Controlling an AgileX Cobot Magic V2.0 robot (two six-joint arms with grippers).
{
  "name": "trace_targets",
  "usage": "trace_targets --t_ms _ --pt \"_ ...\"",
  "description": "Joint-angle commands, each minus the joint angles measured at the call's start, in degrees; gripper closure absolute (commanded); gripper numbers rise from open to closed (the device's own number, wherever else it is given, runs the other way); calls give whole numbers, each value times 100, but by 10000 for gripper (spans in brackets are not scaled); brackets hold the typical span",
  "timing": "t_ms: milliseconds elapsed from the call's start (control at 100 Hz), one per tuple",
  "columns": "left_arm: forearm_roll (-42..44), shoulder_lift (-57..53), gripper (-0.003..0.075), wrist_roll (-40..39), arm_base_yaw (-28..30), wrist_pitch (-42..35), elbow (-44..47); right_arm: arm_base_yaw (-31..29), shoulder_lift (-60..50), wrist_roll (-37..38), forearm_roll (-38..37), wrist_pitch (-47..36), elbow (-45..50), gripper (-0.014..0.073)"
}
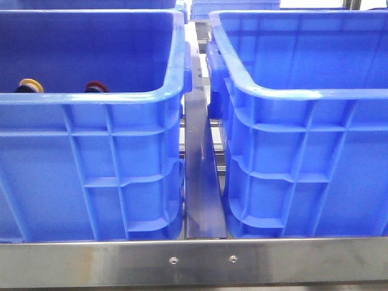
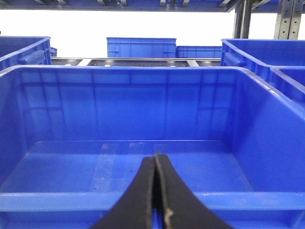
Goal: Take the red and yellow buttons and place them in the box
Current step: 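Lower the left gripper into the button crate toward a yellow button, then grasp the yellow-capped button with the left gripper and lift it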
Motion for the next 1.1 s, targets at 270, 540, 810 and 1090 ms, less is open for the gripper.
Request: trace_targets --t_ms 270,540,810,1090 --pt "-59 2182 689 -18 5 -291 -1202 -6 -117 1 -33 -425 26 652" --pt "-59 3743 227 -18 5 -267 -1828 -6 -117 1 -33 -425 26 652" --pt "-228 5231 218 -18 -179 1011 -2974 -6 -117 1 -33 -425 26 652" --pt "-290 6651 219 -18 -588 2363 -4287 -6 -117 1 -33 -425 26 652"
